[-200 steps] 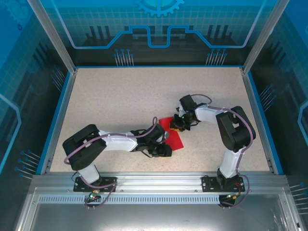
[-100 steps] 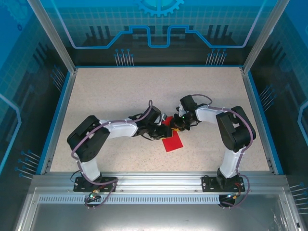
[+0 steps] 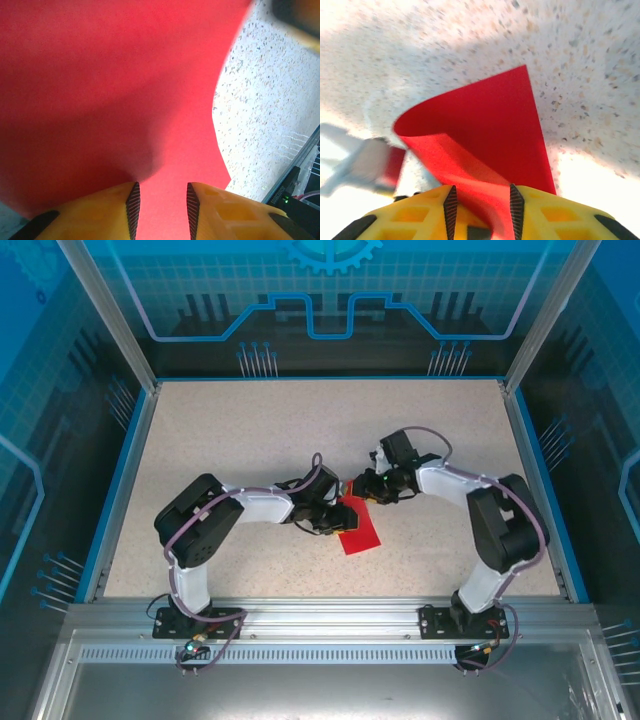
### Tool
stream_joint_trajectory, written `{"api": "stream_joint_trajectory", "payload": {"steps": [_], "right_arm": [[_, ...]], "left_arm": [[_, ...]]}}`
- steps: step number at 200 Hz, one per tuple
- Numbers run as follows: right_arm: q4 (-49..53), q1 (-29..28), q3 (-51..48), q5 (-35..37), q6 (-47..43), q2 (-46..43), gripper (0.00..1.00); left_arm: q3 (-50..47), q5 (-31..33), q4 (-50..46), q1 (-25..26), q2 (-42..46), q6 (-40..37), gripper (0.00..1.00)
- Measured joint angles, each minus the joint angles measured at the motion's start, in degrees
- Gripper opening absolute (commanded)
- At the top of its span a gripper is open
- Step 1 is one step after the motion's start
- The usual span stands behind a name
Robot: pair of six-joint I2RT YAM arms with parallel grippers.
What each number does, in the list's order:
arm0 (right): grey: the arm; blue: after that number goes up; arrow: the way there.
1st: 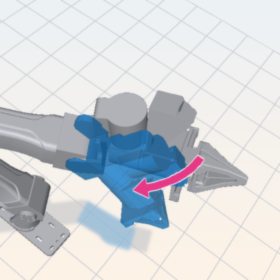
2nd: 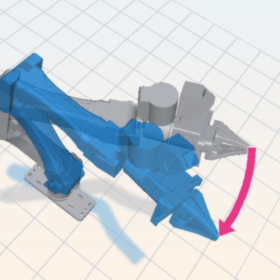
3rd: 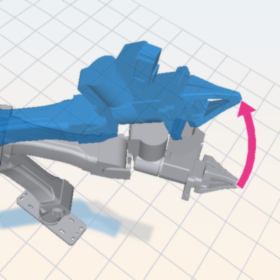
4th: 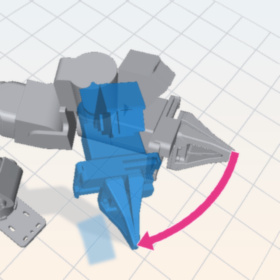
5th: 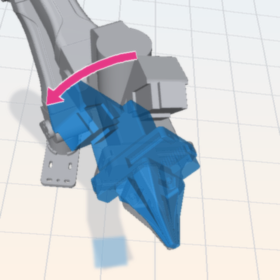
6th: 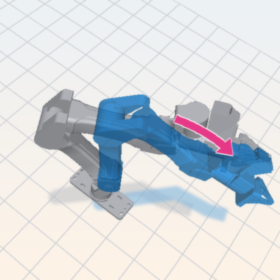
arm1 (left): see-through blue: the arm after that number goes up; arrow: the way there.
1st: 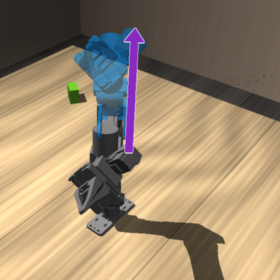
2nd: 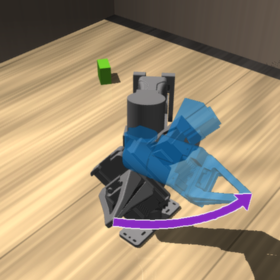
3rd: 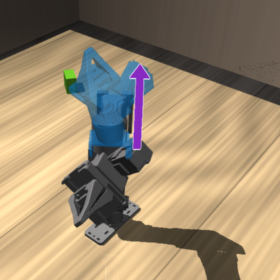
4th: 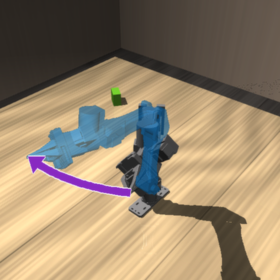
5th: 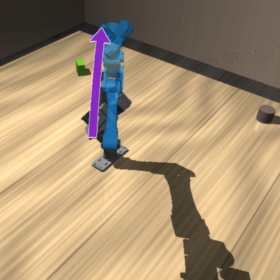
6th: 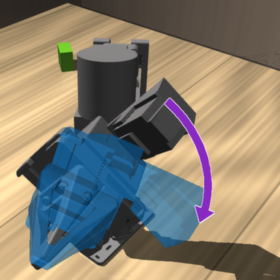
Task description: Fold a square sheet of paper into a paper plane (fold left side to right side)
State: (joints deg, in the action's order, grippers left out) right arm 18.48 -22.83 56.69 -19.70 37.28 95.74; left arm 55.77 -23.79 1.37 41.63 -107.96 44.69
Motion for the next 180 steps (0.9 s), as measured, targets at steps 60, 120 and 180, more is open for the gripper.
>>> {"api": "stream_joint_trajectory", "payload": {"steps": [60, 120, 180], "right_arm": [[4.7, -0.2, -12.4, 0.1, -1.8, -12.9, 0.18], [5.3, -2.7, -16.7, -0.8, -1.3, -8.4, 0.18], [7.7, -3.1, -14.1, 1.3, -1.4, -5.3, 0.18]], "left_arm": [[0.0, 0.4, -0.1, 0.1, 0.0, 0.0, 0.34], [0.7, 0.8, -1.3, 0.2, 0.0, 0.0, 0.34], [2.4, 2.2, -4.4, 0.3, 0.0, -1.4, 0.38]]}}
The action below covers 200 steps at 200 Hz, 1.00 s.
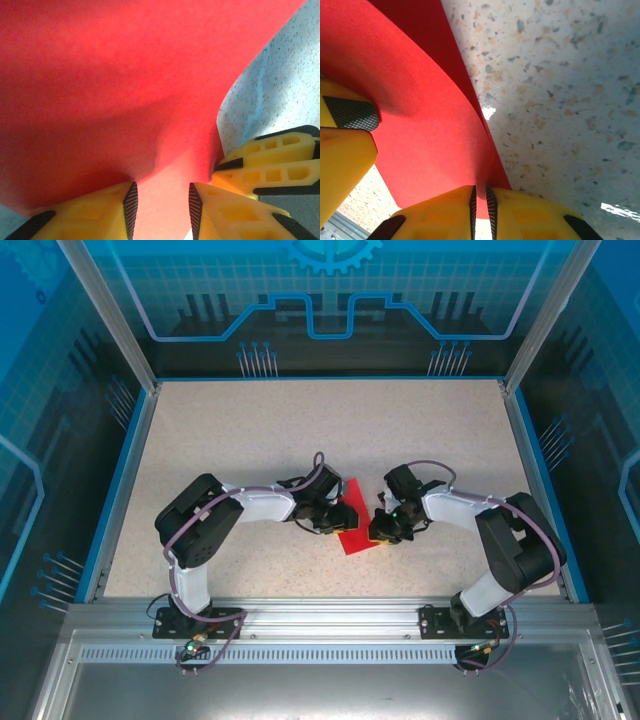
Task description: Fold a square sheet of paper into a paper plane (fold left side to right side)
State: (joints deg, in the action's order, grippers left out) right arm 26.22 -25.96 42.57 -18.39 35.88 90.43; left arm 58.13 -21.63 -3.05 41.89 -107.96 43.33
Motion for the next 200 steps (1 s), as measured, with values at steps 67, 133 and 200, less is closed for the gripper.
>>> {"api": "stream_joint_trajectory", "payload": {"steps": [67, 133, 200], "right_arm": [[1.2, -0.3, 0.7, 1.1, -0.5, 0.4, 0.18], [1.5, -0.4, 1.0, 1.9, -1.5, 0.5, 0.18], [-0.1, -0.4, 0.2, 1.9, -0.9, 0.0, 0.18]], "left_arm": [[3.2, 2.4, -3.7, -3.3, -0.9, -3.5, 0.41], [7.2, 0.4, -4.0, -8.4, -4.5, -5.9, 0.41], [15.0, -0.7, -5.2, -13.7, -9.7, -6.5, 0.44]]}}
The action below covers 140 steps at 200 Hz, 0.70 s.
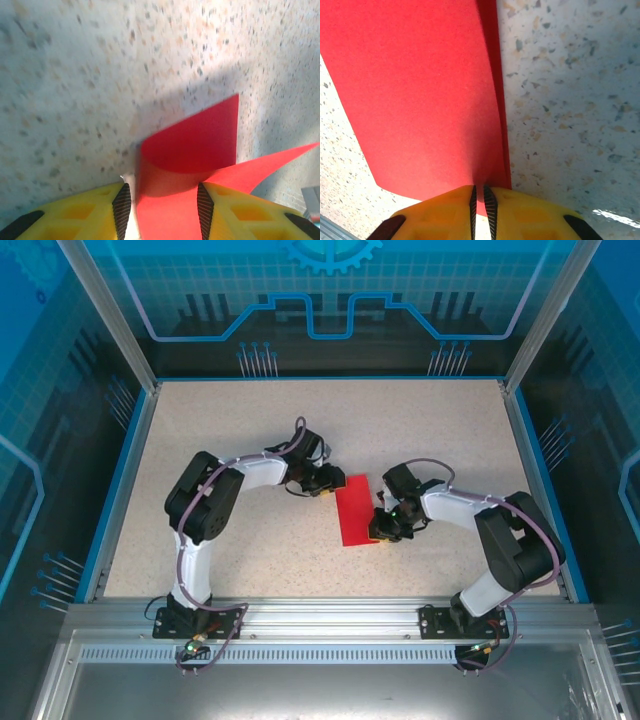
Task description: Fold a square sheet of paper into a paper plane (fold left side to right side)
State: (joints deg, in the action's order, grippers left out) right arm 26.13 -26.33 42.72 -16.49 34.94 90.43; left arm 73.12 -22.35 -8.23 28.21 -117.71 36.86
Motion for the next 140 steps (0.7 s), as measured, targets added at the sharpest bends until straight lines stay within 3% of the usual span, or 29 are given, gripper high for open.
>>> {"api": "stream_joint_trajectory", "payload": {"steps": [41, 87, 140], "right_arm": [[-1.3, 0.0, -0.9, -0.1, 2.2, -0.5, 0.19], [-1.4, 0.0, -0.9, 0.0, 3.1, -0.5, 0.19], [-1.3, 0.0, -0.8, -0.1, 3.4, -0.4, 0.19]], "left_arm": [[-0.4, 2.0, 0.6, -1.1, 0.6, -1.2, 0.40], [-10.2, 0.2, 4.5, -1.1, 9.8, -0.8, 0.30], [-6.2, -4.1, 8.6, 2.6, 4.9, 0.1, 0.29]]}}
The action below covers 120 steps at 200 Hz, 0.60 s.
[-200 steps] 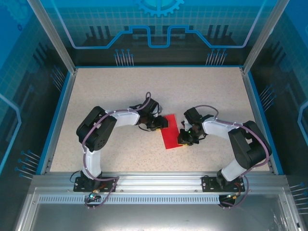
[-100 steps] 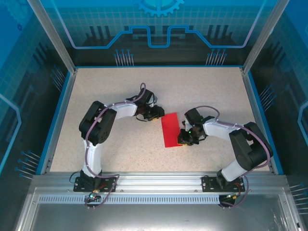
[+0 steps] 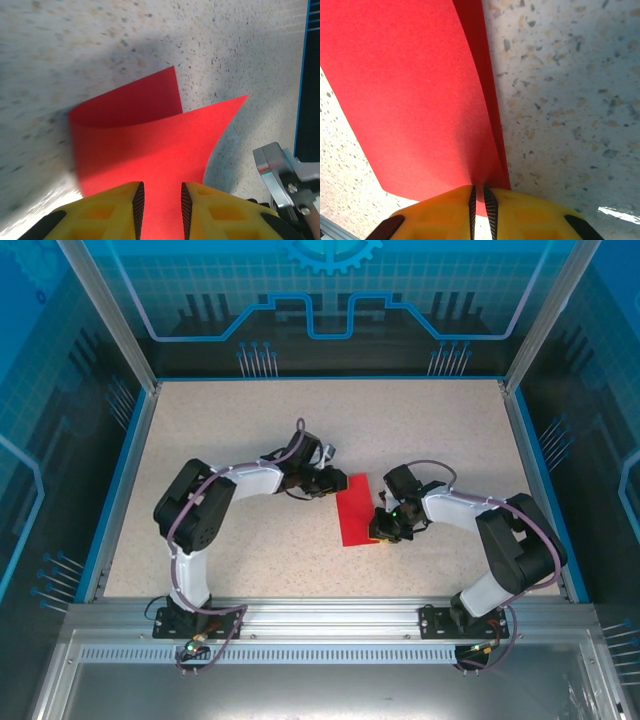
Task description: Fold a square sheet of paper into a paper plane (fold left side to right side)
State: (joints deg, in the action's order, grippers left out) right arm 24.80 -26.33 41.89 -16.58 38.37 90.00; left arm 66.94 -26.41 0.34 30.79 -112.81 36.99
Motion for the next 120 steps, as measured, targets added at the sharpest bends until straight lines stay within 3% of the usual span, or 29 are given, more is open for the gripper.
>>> {"api": "stream_joint_trajectory", "payload": {"steps": [120], "right_arm": [[-1.3, 0.0, -1.5, -0.2, 1.2, -1.5, 0.19]], "left_arm": [[6.7, 4.8, -3.1, -1.6, -7.0, -0.9, 0.29]]}}
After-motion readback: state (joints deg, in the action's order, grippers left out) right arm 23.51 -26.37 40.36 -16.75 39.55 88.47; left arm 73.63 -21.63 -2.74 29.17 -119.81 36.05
